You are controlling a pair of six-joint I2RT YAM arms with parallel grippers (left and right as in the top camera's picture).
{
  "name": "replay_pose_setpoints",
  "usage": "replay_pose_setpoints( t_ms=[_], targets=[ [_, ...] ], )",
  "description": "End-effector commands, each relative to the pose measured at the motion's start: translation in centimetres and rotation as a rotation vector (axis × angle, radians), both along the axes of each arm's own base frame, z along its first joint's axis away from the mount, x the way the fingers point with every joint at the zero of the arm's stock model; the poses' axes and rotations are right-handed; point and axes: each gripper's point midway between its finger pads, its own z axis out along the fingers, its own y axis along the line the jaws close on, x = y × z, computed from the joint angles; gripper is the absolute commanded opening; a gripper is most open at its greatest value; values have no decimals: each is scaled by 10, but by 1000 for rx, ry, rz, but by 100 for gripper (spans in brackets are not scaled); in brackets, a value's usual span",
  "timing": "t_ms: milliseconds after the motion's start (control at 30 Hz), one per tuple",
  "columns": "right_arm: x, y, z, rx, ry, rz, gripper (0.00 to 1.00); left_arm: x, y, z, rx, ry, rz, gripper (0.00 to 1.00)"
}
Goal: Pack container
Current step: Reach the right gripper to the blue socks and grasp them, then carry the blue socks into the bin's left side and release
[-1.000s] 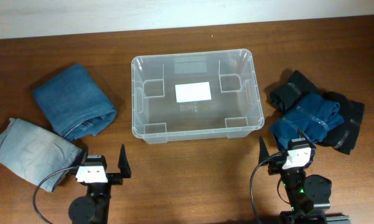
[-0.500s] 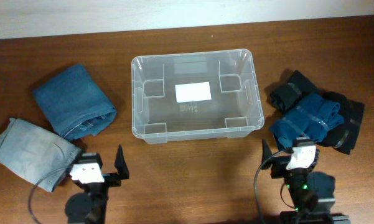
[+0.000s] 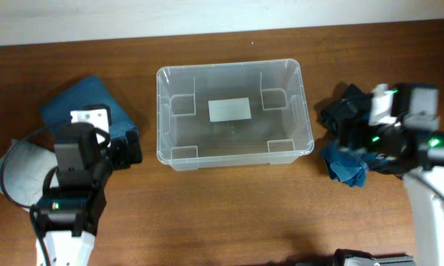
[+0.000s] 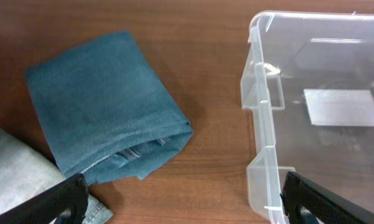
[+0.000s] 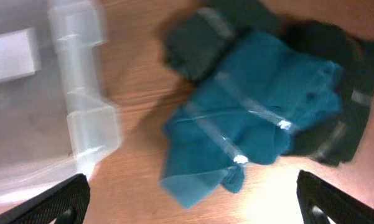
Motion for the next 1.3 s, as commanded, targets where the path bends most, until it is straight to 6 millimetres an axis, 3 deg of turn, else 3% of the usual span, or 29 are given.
replay_pose_setpoints(
  t_ms=[0,33,167,400,567,633,733,867,900,1033,1067,1133,1200,1267],
  targets=[
    [-5,-34,-4,124,-14,-103,98,6,0,10,12,-12,-12,100],
    [-12,-49,-17,205,-5,-145,98,6,0,10,12,-12,-12,99],
    [-26,-69,-57,317,59,-234,98,8,0,12,12,-24,-12,99],
    [-22,-66,-129,447,143,-248,98,10,0,15,11,-38,-12,100],
    [0,-57,-155,587,103,-216,99,10,0,15,11,-38,-12,99],
    [3,-56,-164,609,110,-215,94,10,0,15,11,-38,-12,99],
    [5,-51,-174,664,124,-212,64,10,0,15,11,-38,-12,99],
    [7,-48,-171,683,112,-202,43,10,0,15,11,-38,-12,99],
    [9,-48,-166,684,95,-196,33,10,0,15,11,-38,-12,99],
    [21,-46,-123,668,-38,-142,22,10,0,15,11,-38,-12,99],
    [27,-49,-90,613,-115,-112,18,10,0,15,11,-37,-12,99],
    [31,-49,-45,538,-205,-67,18,10,0,15,11,-37,-12,99],
    [36,-23,50,393,-384,73,13,10,0,15,11,-37,-12,99],
    [37,-1,86,330,-449,155,13,10,0,15,11,-38,-12,99]
  ],
)
